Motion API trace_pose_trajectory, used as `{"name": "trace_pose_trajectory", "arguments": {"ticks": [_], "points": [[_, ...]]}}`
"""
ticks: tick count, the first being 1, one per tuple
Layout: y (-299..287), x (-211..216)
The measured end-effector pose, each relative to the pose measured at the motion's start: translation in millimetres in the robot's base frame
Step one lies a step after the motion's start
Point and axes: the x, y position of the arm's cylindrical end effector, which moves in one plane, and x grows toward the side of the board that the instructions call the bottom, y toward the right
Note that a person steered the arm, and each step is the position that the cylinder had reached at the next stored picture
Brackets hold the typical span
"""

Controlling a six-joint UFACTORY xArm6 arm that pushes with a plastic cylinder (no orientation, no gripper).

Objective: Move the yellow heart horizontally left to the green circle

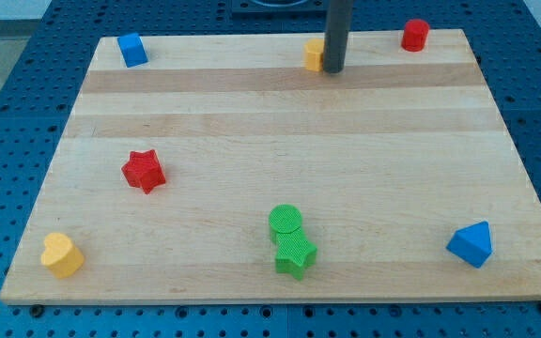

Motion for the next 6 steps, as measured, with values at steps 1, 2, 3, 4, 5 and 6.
{"name": "trace_pose_trajectory", "arguments": {"ticks": [1,2,3,4,5,6], "points": [[-15.4,-9.6],[-20.0,-20.7],[-19.1,-22.4],[3.1,-29.0],[-2.4,-39.9],[-22.1,-48.2]]}}
